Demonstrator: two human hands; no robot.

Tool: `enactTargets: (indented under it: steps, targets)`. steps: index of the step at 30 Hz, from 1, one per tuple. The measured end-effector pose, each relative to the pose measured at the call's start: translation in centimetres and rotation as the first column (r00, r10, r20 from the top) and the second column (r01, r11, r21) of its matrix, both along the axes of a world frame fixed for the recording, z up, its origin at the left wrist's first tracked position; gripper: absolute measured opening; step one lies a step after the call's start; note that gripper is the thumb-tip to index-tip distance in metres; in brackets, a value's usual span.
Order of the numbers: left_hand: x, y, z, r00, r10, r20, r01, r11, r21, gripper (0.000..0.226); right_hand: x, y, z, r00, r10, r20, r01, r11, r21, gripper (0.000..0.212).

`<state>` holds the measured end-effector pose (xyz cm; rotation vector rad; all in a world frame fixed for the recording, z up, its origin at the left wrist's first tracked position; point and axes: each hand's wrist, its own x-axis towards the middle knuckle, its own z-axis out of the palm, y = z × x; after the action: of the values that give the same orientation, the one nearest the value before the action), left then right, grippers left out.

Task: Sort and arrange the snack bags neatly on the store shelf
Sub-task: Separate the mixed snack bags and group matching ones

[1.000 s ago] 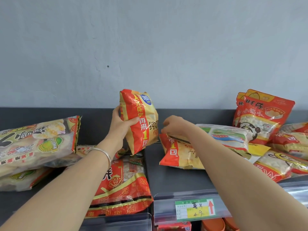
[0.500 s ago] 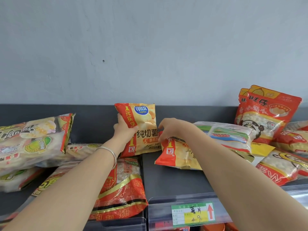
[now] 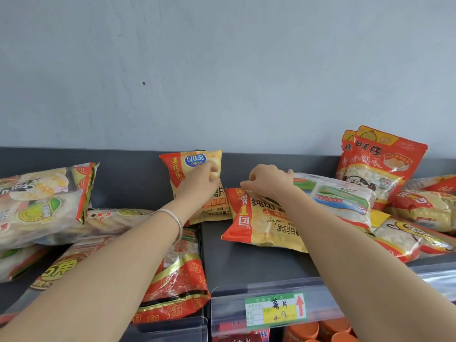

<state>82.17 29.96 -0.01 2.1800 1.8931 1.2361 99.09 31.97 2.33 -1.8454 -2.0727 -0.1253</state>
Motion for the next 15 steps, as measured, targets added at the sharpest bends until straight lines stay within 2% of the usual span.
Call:
enactTargets:
  steps: [3, 6, 8, 10, 12, 15]
  targets:
    - [2.0, -1.0, 0.3, 0.992, -0.124, 0.021, 0.124, 0.942, -0.31, 0.032, 0.6, -0.6, 0.2, 0.996, -0.066, 0.068, 0.06, 0.995, 0.083, 0.035]
    - [3.7, -1.5, 0.1, 0.978, -0.11, 0.179, 0.194, 0.803, -0.563, 0.044, 1.5, -1.3, 0.5, 0.972, -0.159, 0.17, 0.124, 0.972, 0.2, 0.04]
    - [4.2, -1.0, -0.4, 0.96, -0.072, 0.269, 0.23, 0.752, -0.618, 0.052, 2.3, -1.5, 0.2, 0.961, -0.18, 0.212, 0.141, 0.972, 0.188, 0.041]
    - [4.7, -0.8, -0.7, 0.92, -0.032, 0.39, 0.297, 0.706, -0.643, 0.063, 3.2, -1.4, -0.6, 0.971, -0.134, 0.196, 0.121, 0.99, 0.076, 0.043]
    - [5.1, -0.4, -1.2, 0.888, 0.005, 0.46, 0.34, 0.666, -0.664, 0.088, 3.9, -1.3, -1.6, 0.988, -0.062, 0.143, 0.07, 0.996, -0.052, 0.04]
    - [6.1, -0.4, -1.8, 0.86, 0.03, 0.509, 0.358, 0.677, -0.644, 0.098, 4.5, -1.7, -1.7, 1.0, -0.012, -0.009, 0.011, 0.999, -0.049, 0.03]
